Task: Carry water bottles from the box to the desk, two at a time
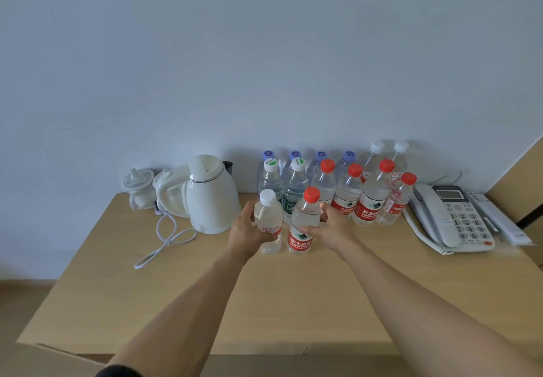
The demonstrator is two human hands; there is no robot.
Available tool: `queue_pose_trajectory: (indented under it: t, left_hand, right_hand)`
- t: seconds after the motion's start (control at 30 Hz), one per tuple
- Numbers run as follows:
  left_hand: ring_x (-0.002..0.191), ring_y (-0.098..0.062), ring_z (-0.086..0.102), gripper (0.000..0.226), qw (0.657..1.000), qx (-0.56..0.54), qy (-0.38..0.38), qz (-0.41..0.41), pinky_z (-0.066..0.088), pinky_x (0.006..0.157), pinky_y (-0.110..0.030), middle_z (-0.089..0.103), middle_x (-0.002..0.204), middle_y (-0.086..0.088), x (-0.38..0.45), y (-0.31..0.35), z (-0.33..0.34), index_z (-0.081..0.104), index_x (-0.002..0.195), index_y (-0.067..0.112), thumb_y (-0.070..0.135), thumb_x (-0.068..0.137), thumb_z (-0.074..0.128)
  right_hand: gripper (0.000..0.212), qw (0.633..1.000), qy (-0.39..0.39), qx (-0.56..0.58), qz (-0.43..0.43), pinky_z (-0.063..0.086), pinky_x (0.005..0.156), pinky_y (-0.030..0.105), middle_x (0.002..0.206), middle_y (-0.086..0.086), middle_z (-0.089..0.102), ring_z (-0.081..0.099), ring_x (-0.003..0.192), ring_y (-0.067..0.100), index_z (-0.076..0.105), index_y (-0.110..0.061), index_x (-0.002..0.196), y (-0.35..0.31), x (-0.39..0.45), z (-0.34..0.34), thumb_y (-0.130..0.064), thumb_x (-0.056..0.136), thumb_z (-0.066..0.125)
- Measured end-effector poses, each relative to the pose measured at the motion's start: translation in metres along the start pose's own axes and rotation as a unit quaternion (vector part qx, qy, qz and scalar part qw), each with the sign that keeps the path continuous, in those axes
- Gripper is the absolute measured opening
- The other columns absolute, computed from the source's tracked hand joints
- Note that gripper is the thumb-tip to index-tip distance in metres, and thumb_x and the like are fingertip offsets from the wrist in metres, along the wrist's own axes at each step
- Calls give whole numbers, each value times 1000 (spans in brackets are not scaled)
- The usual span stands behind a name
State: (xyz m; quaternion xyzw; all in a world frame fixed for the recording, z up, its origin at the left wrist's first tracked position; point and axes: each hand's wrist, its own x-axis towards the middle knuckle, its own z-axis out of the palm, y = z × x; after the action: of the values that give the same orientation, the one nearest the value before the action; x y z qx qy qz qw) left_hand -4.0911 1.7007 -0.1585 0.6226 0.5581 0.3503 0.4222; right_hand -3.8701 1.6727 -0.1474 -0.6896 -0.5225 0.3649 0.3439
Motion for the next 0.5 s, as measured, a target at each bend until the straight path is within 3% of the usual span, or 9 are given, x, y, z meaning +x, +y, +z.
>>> queue_pose_trajectory:
  t: [0.13, 0.2, 0.27, 0.37, 0.5]
  left_hand:
    - [99, -9, 63, 67, 999, 12, -34, -5, 52, 83, -35, 66, 104, 15, 3, 3, -2, 54, 108, 36, 41, 50, 87]
    - [101, -4, 63, 69, 999, 15, -51, -9, 51, 82, -30, 67, 106, 15, 5, 5, -4, 53, 105, 42, 51, 44, 83]
    - [107, -10, 64, 74, 998, 17, -61, -9, 54, 90, -36, 68, 112, 11, 7, 2, -7, 56, 114, 37, 44, 47, 86]
    - [116, -16, 61, 76, 996, 47, -71, -1, 52, 99, -45, 66, 120, 7, 8, -3, -11, 55, 130, 28, 24, 62, 90]
    - [107, -8, 59, 85, 995, 78, -36, 43, 49, 91, -29, 64, 116, 13, 3, 4, -19, 53, 132, 35, 54, 55, 83]
  right_hand:
    - [55, 1000, -16, -19, -4, 46, 79, 24, 104, -16, 64, 62, 106, 10, 60, -28, 118, -4, 3, 0, -28, 71, 89]
    - [56, 999, -18, -31, -4, 49, 84, 29, 108, -13, 66, 62, 106, 12, 60, -25, 119, -5, 5, 2, -29, 71, 89]
    - [58, 999, -13, -43, -5, 50, 90, 33, 112, -10, 66, 61, 108, 13, 60, -23, 121, -6, 5, 3, -30, 71, 89]
    - [58, 999, -6, -47, -12, 45, 82, 28, 106, -15, 61, 61, 106, 11, 59, -25, 120, -6, 1, 3, -30, 71, 89]
    - [65, 998, 12, -46, -33, 38, 69, 16, 98, -24, 56, 57, 95, 1, 53, -28, 124, -10, -4, 1, -31, 70, 89]
